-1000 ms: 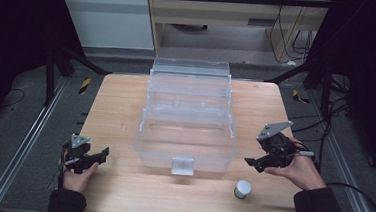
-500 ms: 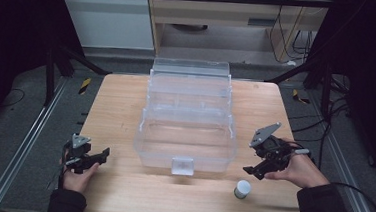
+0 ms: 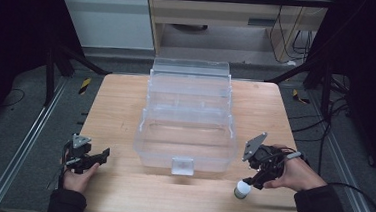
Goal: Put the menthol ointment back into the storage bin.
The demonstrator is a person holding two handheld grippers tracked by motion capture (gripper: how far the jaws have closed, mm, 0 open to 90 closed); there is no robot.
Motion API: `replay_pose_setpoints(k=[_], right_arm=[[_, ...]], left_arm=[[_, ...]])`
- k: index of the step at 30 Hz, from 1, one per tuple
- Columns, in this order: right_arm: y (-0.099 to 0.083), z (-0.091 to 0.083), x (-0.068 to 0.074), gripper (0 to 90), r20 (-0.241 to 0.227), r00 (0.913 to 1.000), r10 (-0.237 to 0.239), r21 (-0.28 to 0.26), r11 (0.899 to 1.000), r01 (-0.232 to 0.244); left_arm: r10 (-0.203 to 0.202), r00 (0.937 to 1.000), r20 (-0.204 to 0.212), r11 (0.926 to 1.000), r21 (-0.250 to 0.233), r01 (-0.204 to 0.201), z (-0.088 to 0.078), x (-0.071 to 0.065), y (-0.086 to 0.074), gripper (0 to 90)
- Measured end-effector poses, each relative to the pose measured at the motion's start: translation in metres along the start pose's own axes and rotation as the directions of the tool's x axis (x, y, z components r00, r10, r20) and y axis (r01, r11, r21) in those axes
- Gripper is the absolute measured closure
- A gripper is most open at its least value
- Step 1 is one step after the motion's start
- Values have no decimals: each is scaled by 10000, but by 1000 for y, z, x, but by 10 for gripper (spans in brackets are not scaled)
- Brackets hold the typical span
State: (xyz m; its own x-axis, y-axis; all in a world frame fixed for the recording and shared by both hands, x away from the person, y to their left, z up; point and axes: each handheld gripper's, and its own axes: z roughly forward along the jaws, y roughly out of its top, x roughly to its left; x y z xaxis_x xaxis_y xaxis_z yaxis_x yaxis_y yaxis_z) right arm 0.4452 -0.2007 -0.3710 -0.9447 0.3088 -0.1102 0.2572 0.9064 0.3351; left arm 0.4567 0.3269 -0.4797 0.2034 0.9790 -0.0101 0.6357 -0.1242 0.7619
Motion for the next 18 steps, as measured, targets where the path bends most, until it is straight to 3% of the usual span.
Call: replay_pose_setpoints(k=[18], right_arm=[[1,23,16,363,-587,9939,-939,1147,9883,1001]], left_arm=[[70,10000,0,10000,42,-70,0,0,0,255]])
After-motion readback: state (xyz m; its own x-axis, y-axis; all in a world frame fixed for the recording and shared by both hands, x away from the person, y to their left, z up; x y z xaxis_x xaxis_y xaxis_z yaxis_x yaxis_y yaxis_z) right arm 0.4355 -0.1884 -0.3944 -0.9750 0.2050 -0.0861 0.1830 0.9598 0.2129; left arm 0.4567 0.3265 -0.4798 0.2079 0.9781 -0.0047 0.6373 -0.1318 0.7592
